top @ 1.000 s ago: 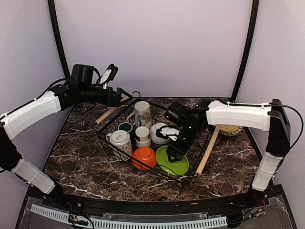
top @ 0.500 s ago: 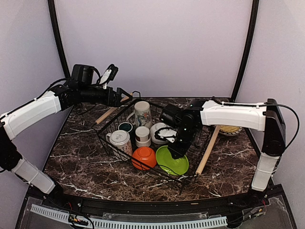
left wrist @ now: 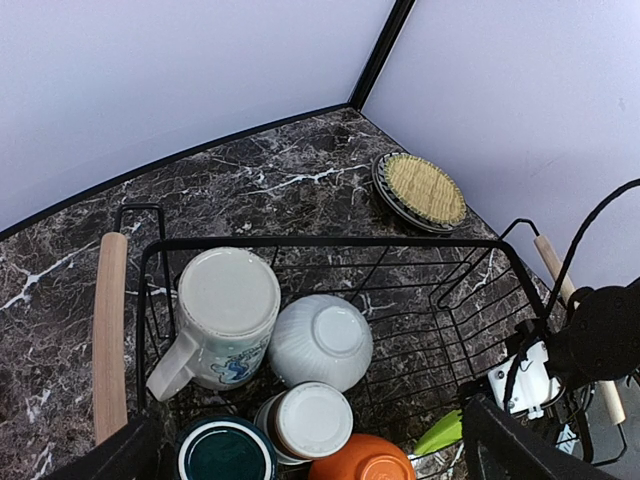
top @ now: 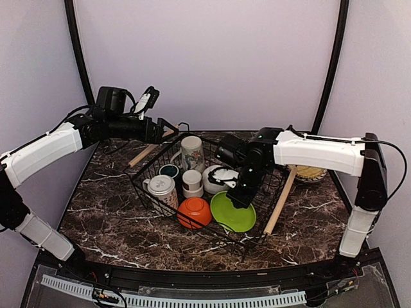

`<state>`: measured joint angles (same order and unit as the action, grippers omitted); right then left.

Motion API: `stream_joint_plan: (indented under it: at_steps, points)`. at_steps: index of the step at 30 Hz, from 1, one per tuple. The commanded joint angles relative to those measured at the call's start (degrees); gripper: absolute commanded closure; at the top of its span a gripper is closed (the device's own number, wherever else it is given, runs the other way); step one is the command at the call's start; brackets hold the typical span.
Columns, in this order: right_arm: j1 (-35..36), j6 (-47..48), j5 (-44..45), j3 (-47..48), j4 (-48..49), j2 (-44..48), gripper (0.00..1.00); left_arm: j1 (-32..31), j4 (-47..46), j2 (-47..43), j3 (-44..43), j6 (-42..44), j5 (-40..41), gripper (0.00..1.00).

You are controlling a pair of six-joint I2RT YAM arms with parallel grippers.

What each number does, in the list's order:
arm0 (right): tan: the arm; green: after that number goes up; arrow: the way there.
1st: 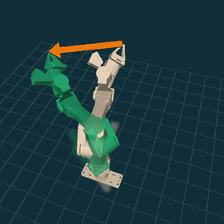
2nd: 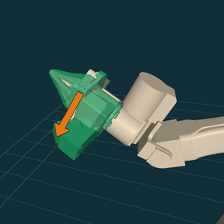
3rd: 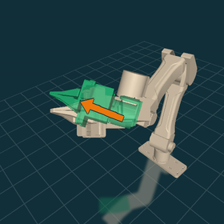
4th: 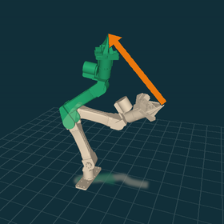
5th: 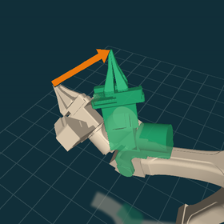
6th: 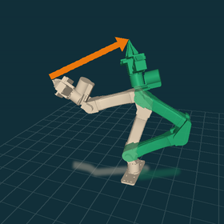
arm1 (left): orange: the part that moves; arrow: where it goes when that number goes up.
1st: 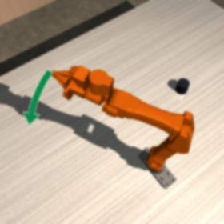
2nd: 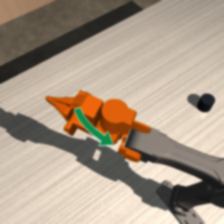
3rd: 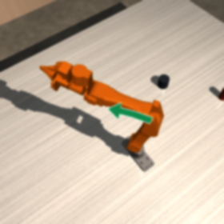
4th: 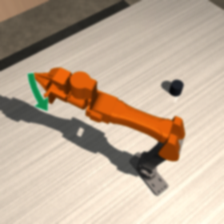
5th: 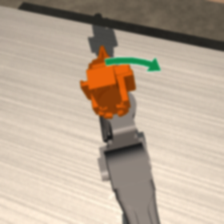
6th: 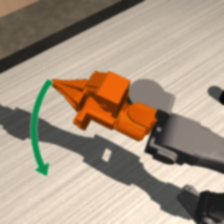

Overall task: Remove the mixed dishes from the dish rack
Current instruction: Grab the plate from the dish rack.

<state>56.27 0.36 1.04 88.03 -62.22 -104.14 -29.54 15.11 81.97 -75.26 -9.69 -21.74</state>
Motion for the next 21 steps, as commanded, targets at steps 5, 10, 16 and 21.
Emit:
stream_joint_plan:
  at_steps: [5,10,16,21]
  points:
    - [0.24,0.00,3.12,4.46,0.00,6.43,0.98,-0.43,1.30,0.55,-1.20,-0.42,-1.04,0.01]
    - [0.23,0.87,6.60,3.99,3.49,10.37,1.00,-0.43,1.38,0.70,-1.29,-0.42,-1.03,0.01]
    - [-0.05,1.37,7.56,1.88,9.89,15.65,1.00,-0.43,1.64,0.82,-1.45,-0.39,-0.99,0.01]
    - [-2.09,0.14,7.65,-0.92,17.23,21.55,1.00,-0.43,1.60,0.89,-1.53,-0.41,-1.09,0.01]
